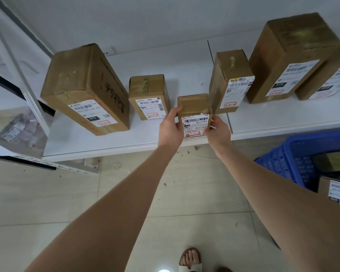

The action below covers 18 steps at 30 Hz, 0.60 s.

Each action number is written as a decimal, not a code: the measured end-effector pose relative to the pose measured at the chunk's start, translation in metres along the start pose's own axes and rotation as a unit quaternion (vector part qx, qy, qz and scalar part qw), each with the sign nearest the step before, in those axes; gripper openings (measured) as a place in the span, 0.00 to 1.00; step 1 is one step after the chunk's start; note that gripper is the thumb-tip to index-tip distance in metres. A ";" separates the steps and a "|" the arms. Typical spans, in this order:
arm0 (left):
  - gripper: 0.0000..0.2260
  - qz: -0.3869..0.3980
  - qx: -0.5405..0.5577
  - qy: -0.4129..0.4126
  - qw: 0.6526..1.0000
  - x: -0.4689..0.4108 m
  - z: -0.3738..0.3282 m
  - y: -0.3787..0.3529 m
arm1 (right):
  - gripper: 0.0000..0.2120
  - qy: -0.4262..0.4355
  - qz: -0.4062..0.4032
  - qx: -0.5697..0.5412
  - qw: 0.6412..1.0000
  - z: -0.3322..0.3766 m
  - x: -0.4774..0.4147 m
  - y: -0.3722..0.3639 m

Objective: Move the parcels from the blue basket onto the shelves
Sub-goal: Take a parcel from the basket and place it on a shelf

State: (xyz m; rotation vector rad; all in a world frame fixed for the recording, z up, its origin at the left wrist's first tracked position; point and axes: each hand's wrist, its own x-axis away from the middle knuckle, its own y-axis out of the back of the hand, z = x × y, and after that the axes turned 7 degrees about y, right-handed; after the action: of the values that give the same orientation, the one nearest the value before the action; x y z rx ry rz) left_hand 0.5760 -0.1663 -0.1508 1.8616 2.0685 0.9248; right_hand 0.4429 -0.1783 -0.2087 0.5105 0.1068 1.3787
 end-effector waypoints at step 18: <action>0.29 0.048 -0.414 -0.108 0.903 0.007 -0.021 0.002 | 0.25 0.299 0.121 0.407 0.855 0.054 0.008 0.022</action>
State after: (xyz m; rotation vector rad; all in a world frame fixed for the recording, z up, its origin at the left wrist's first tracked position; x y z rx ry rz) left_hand 0.5651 -0.1659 -0.1315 1.4927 1.1592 1.2808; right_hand 0.4444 -0.1838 -0.1506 0.7864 1.2147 1.6750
